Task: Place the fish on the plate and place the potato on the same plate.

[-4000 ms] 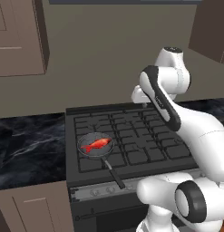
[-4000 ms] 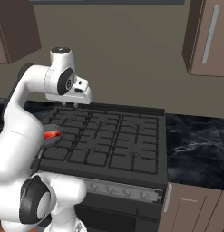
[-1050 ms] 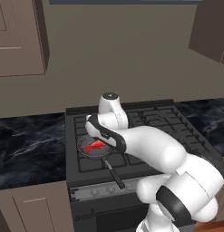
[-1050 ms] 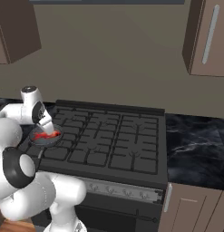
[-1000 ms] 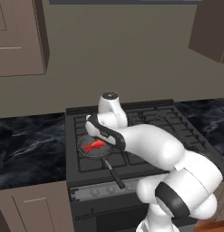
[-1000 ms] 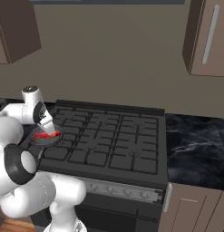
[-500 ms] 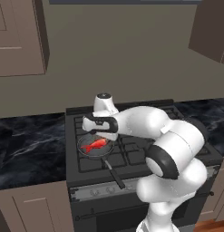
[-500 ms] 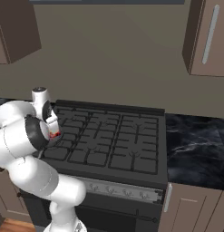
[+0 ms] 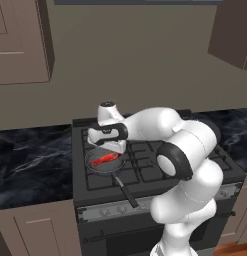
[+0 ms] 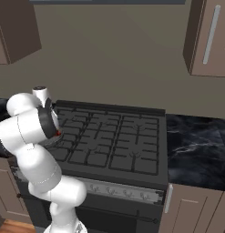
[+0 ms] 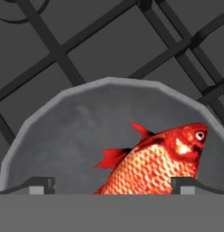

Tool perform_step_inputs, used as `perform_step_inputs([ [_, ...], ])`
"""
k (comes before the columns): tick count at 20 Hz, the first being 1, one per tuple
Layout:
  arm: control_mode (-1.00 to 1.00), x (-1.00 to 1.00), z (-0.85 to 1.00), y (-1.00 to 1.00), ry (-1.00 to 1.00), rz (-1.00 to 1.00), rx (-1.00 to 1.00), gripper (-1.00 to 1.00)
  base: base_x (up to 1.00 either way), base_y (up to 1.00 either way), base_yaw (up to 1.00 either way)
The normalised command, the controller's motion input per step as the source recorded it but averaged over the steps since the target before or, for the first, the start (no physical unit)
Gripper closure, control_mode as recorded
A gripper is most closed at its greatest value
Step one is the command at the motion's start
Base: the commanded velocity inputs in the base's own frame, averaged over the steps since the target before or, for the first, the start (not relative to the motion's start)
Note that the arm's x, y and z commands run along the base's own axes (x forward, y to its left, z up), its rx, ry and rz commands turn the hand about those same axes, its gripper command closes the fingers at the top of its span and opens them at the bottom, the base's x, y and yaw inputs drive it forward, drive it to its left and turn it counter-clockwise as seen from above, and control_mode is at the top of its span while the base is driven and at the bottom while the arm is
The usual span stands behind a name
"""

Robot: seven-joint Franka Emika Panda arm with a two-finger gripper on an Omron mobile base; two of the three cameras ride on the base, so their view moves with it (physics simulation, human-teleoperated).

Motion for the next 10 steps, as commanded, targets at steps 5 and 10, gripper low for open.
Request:
perform_step_inputs([
  [5,-1.0,-0.09,0.0,0.02,-0.01,0.0,-0.02,-1.0,0.0,0.0,0.0],
  [10,-1.0,-0.12,0.0,0.0,0.0,0.0,-0.01,-1.0,0.0,0.0,0.0],
])
